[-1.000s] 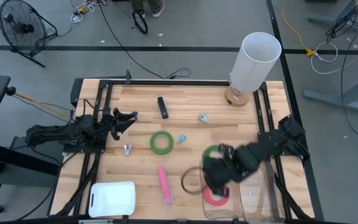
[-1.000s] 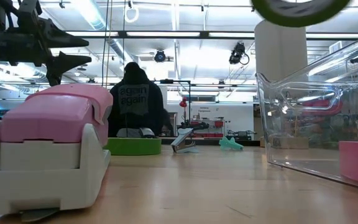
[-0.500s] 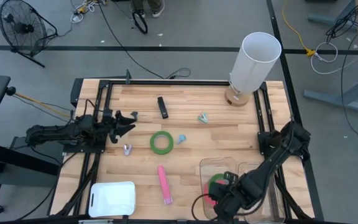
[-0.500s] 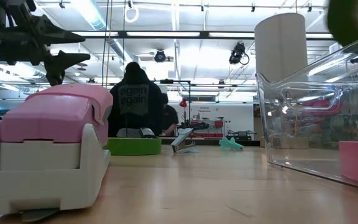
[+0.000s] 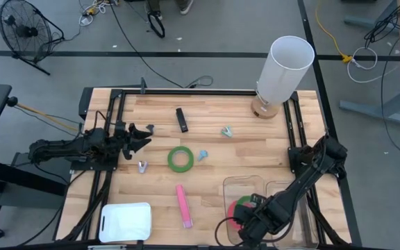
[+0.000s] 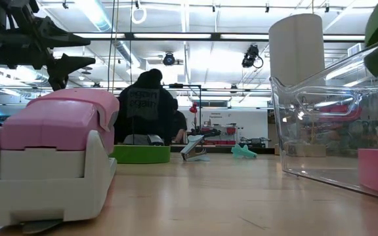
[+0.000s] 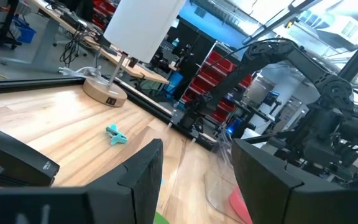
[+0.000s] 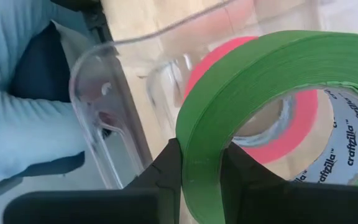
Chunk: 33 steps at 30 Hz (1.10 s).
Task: Pick and place Stapler, Stapler remover, tape
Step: Put the top green tape into the left transparent bin, then put the black staple remover into the white bin
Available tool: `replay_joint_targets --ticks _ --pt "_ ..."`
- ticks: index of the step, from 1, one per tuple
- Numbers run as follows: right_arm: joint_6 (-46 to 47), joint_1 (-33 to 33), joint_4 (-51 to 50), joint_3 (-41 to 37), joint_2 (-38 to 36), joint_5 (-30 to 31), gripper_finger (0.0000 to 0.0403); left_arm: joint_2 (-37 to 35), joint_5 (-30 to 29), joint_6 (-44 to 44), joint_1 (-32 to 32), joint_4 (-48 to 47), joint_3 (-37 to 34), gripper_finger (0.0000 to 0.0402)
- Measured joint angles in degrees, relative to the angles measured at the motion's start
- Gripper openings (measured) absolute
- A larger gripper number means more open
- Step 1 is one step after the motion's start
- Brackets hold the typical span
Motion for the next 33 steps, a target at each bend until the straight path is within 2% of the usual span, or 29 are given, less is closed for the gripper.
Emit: replay_joint_targets --ticks 7,14,18,23,33 --pt "-0.36 0.0 0.79 0.0 0.0 1.07 0.0056 -0.01 -0.01 0.01 0.0 -0.34 0.0 0.0195" --pt "-1.52 0.0 0.93 0.0 0.0 3.32 0.0172 0.01 -0.02 0.18 0.0 -0.42 0.0 0.0195" --pt "-1.53 -0.11 0.92 0.0 0.0 3.67 0.0206 -0.01 -0.01 0.18 0.0 -0.42 0.0 0.0195" --pt "-2.09 -0.45 0.92 0.0 0.0 3.65 0.0207 0.0 -0.02 0.15 0.0 -0.42 0.0 0.0195" --pt "-9.41 -4.94 1.07 0.0 0.0 5.91 0.0169 0.0 -0.02 -0.01 0.0 -0.39 0.0 0.0195"
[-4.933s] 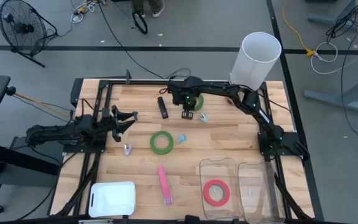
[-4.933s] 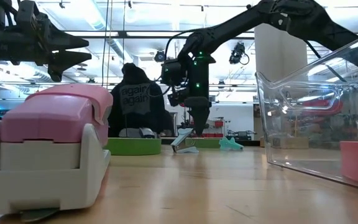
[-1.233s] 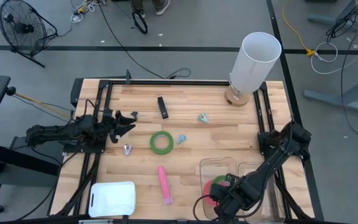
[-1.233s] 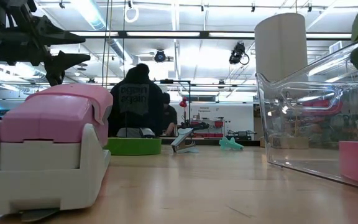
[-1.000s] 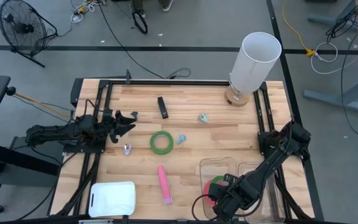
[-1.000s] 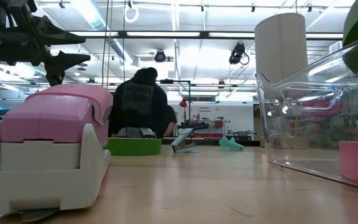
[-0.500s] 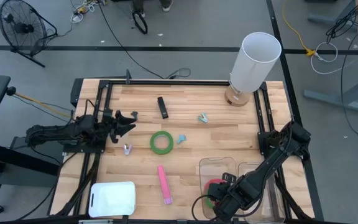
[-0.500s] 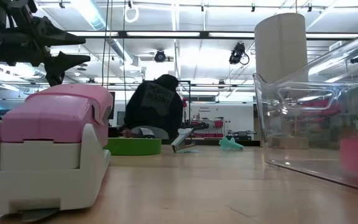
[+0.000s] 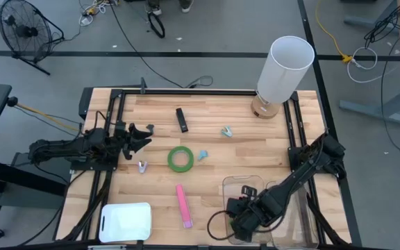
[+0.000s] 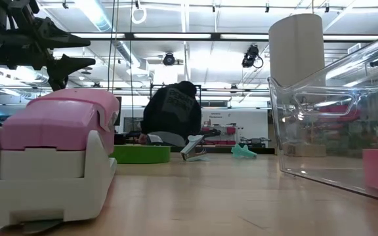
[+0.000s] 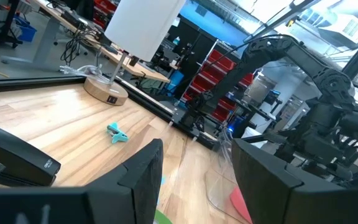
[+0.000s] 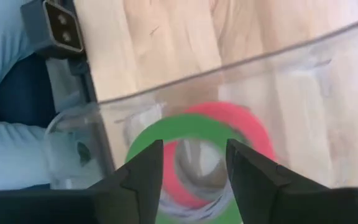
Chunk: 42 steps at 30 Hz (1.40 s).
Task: Pick and place Stapler, Stapler remover, tape
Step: Put the black staple remover into the white bin
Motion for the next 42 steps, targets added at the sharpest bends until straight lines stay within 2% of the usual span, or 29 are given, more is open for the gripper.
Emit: replay_joint_targets --ticks 5,14,21,24,28,31,34,38,42 --pt "-5.79 -5.31 1.4 0.0 -0.46 -0.72 0.0154 -0.01 0.0 0.0 0.0 0.02 0.0 0.0195" --pt "-16.9 -17.26 13.7 0.04 -0.87 -1.3 0.014 -0.01 -0.02 0.02 0.01 0.04 0.0 0.0195" --pt "-27.62 -25.0 16.55 0.04 -0.87 -0.88 0.0131 0.0 -1.0 0.04 0.02 0.05 0.0 0.0195" --pt "-30.48 -26.95 18.01 0.04 -0.87 -0.54 0.0129 -0.01 -5.05 0.07 0.0 0.13 0.0 0.0195" --pt "-34.68 -28.36 21.2 0.04 -0.87 2.4 0.0127 0.0 -15.47 -0.67 0.01 1.05 0.0 0.0195" --pt "-37.19 -28.72 22.4 0.07 -0.87 2.24 0.0127 -0.01 -21.71 1.55 0.07 0.09 0.0 0.0195" --pt "-40.04 -28.74 22.43 0.07 -0.87 3.2 0.0127 0.05 -23.8 3.42 0.34 -7.34 2.16 0.0195" --pt "-43.85 -28.74 24.03 0.07 -0.85 5.89 0.0127 2.96 -24.46 -0.12 2.15 -21.93 6.51 0.0195" --pt "-48.32 -28.74 26.52 0.06 -0.35 6.65 0.0127 8.68 -22.01 -5.34 3.92 -26.73 8.24 0.0195"
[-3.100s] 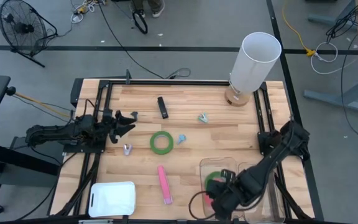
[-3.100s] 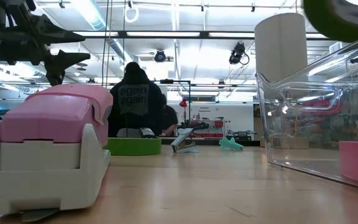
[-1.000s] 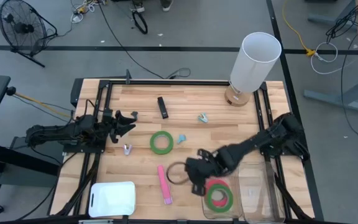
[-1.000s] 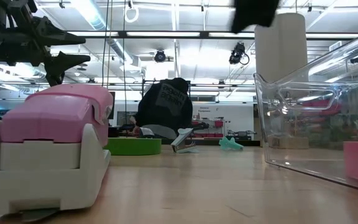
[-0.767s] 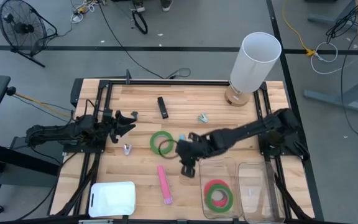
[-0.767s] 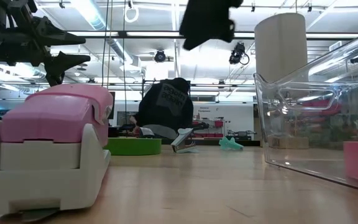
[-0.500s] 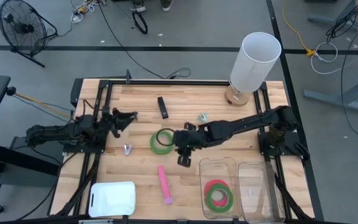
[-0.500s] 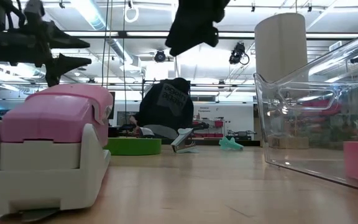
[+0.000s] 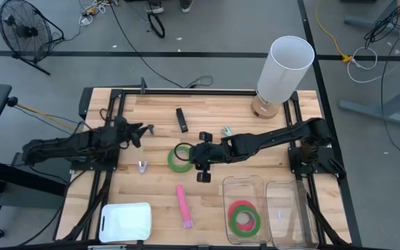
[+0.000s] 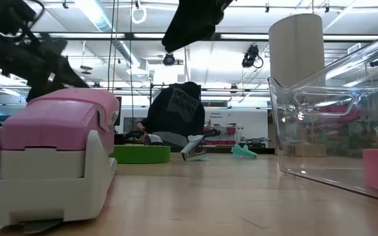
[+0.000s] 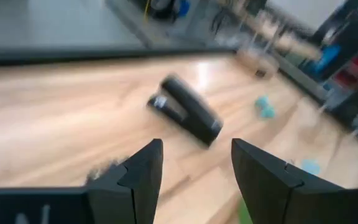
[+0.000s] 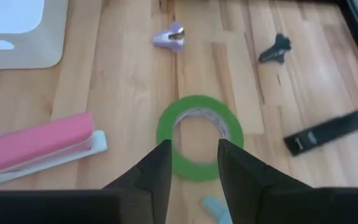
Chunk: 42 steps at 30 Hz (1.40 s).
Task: Pick and place Stapler, Stapler remover, tape
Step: Put the black staple remover into the white bin
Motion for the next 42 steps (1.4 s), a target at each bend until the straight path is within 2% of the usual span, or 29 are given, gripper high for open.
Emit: replay_joint_targets --ticks 5,11,17,24,32,42 --pt "-2.97 0.0 2.52 0.01 1.01 -0.01 0.0127 8.58 5.21 -5.41 1.95 0.44 0.27 0.0209" --pt "-4.19 0.0 2.96 0.01 3.26 -0.55 0.0127 18.86 2.02 -7.17 3.94 1.42 0.29 0.0254" --pt "-4.19 0.0 2.9 -0.01 4.55 -0.62 0.0127 25.58 2.3 -7.58 5.56 6.18 0.29 0.0283" --pt "-5.12 0.0 4.34 -0.01 4.55 -0.6 0.0127 33.69 3.17 -10.51 6.15 10.96 0.29 0.0287" --pt "-5.77 0.0 5.12 -0.01 4.55 -0.6 0.0127 42.42 1.23 -10.65 6.15 18.23 0.3 0.0287" --pt "-6.79 0.0 5.1 -0.01 4.55 -0.6 0.0127 51.71 -6.68 -14.84 6.15 24.68 0.31 0.0287"
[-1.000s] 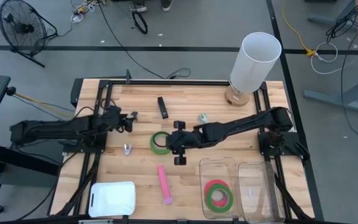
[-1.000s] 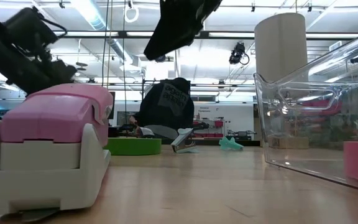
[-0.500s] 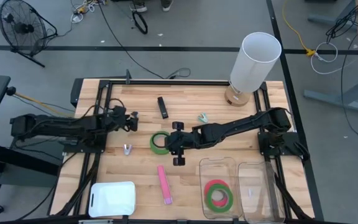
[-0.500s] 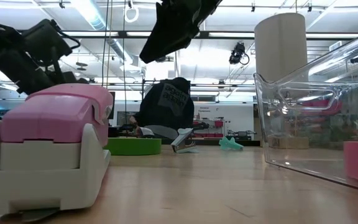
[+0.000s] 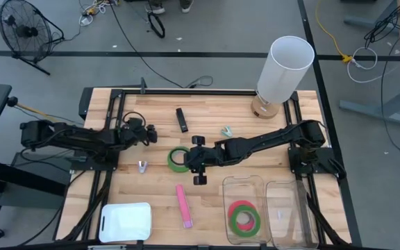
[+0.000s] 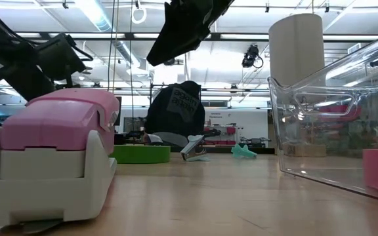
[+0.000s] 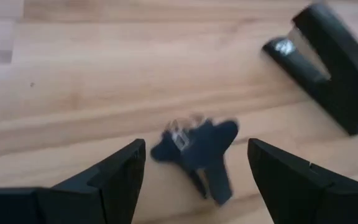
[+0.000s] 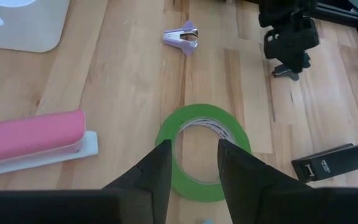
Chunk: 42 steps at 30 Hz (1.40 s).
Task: Pick and place Stapler, Stapler remover, tape
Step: Put the black staple remover into the white bin
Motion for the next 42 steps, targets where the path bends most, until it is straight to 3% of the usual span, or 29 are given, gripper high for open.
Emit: replay_joint_targets --ticks 7,10,14,19,20,27,33,38,42 --pt "-0.01 0.0 0.05 -0.02 -0.02 0.0 0.0127 4.12 1.28 -0.18 1.7 2.8 0.04 0.0283" --pt "0.0 0.0 0.13 -0.02 -0.02 -0.02 0.0127 5.84 3.28 -1.66 2.96 2.86 0.04 0.026" --pt "0.0 0.0 0.19 -0.02 -0.04 -0.02 0.0127 7.12 3.7 -2.75 3.76 3.37 0.04 0.0191" --pt "0.0 0.0 0.2 -0.02 -0.07 -0.02 0.0127 7.12 4.48 0.67 3.78 6.56 0.04 0.0051" --pt "0.0 0.0 0.24 -0.02 -0.07 -0.02 0.0127 7.12 5.12 1.76 3.78 6.98 0.04 0.0044" --pt "1.09 0.0 0.31 -0.02 -0.07 0.0 0.0127 6.94 9.23 2.3 3.61 8.72 0.04 0.0044" --pt "1.49 0.0 0.31 -0.02 -0.09 0.0 0.0127 5.29 23.64 4.45 0.72 9.66 0.11 0.0044" --pt "1.51 0.0 0.31 -0.02 -0.09 0.02 0.0127 -1.01 32.61 4.75 -3.79 7.74 0.43 0.0044" --pt "2.29 0.01 0.33 -0.02 -0.09 0.02 0.0127 -7.84 36.1 5.26 -7.86 -1.51 5.46 0.0044"
